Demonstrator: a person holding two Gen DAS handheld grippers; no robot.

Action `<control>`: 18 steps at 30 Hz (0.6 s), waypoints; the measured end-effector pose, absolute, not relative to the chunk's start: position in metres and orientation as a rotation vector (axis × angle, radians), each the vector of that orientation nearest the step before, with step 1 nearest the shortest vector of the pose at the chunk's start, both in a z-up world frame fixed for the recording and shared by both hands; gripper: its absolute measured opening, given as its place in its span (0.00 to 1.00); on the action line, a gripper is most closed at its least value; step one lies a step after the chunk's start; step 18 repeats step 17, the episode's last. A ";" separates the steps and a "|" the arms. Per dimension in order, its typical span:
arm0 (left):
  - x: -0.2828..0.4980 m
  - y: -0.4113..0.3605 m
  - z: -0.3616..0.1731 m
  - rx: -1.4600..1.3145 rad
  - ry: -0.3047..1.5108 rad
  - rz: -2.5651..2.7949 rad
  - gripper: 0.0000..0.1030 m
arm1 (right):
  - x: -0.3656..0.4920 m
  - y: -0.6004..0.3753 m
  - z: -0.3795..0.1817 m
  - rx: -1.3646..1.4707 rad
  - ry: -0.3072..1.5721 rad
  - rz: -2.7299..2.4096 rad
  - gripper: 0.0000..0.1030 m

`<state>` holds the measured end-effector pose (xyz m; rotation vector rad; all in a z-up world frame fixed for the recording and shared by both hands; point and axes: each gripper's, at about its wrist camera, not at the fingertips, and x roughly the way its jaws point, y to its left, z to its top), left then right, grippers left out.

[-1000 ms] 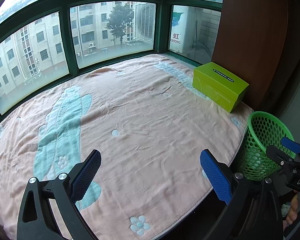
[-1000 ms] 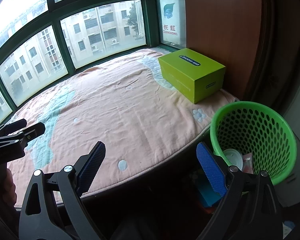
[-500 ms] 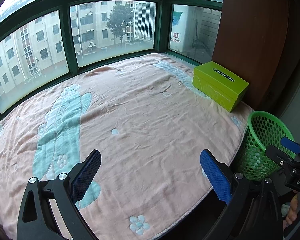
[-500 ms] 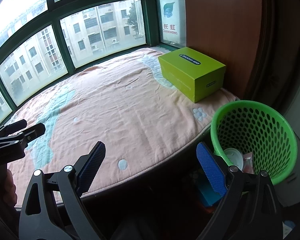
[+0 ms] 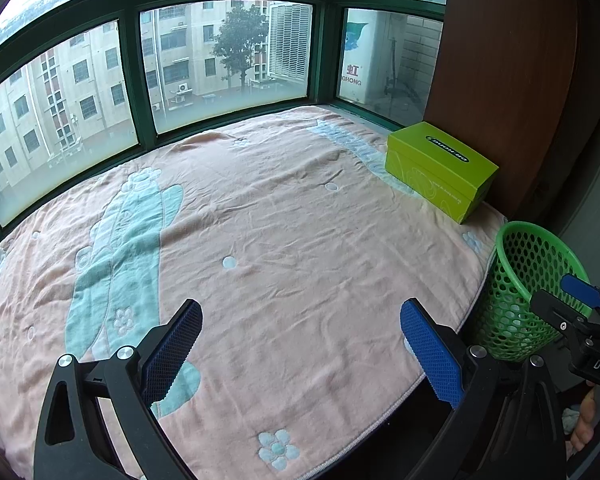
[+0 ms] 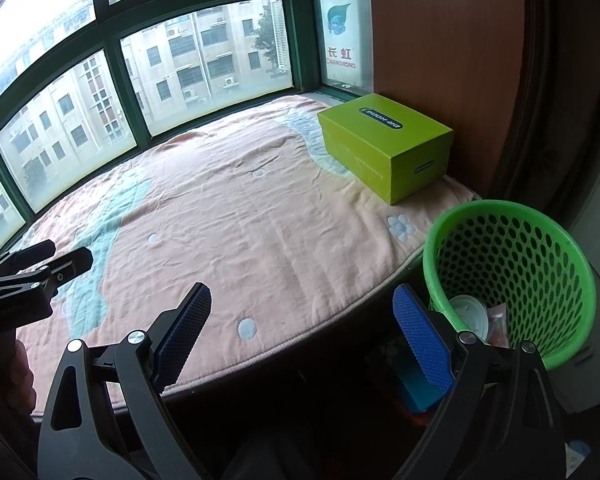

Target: Collect trash

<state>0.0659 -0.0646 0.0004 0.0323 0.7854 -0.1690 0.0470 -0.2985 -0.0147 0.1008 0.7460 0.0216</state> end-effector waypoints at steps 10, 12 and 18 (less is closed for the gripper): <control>0.068 -0.065 -0.002 0.033 0.791 -0.160 0.93 | 0.047 -0.298 -0.016 0.101 0.748 0.019 0.89; 0.069 -0.064 -0.002 0.031 0.793 -0.156 0.93 | 0.048 -0.298 -0.016 0.102 0.748 0.017 0.89; 0.069 -0.062 -0.003 0.031 0.791 -0.153 0.93 | 0.048 -0.298 -0.016 0.104 0.750 0.018 0.89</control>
